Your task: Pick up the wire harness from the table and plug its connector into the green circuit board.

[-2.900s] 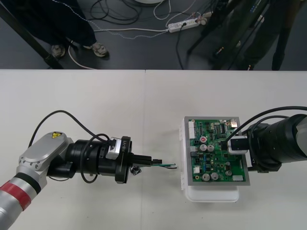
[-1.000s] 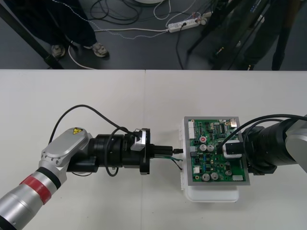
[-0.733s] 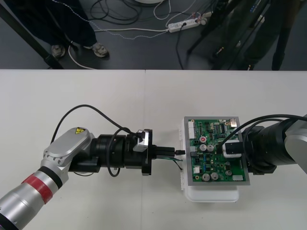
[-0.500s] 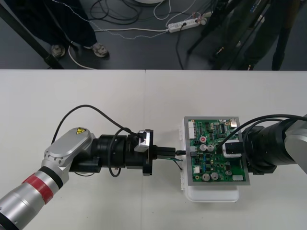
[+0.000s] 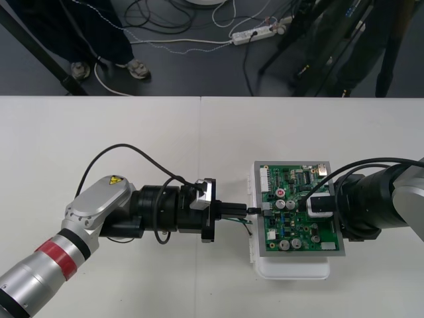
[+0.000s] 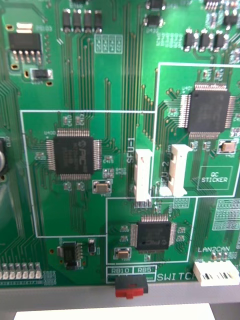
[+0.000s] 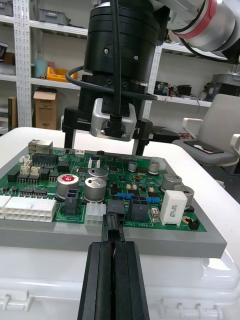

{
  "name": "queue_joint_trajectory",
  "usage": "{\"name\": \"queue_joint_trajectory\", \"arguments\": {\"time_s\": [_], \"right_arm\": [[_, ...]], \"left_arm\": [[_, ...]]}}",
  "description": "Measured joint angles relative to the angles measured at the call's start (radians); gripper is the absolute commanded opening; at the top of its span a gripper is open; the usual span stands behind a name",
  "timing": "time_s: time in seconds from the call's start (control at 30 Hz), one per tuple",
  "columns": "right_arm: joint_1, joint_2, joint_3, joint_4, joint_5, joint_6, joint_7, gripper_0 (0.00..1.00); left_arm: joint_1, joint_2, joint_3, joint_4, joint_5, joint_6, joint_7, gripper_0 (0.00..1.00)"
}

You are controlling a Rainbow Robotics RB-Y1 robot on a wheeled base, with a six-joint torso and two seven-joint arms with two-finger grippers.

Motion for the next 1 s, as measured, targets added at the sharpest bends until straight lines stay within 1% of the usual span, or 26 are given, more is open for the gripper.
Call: {"name": "queue_joint_trajectory", "arguments": {"time_s": [0.57, 1.0], "right_arm": [[0.001, 0.0, 0.0, 0.0, 0.0, -0.005, -0.054, 1.0], [0.001, 0.0, 0.0, 0.0, 0.001, -0.006, -0.056, 1.0]], "left_arm": [[-0.004, -0.001, -0.012, 0.0, 0.0, 0.013, 0.0, 0.0], [-0.004, -0.001, -0.02, 0.0, -0.009, 0.013, 0.0, 0.0]]}}
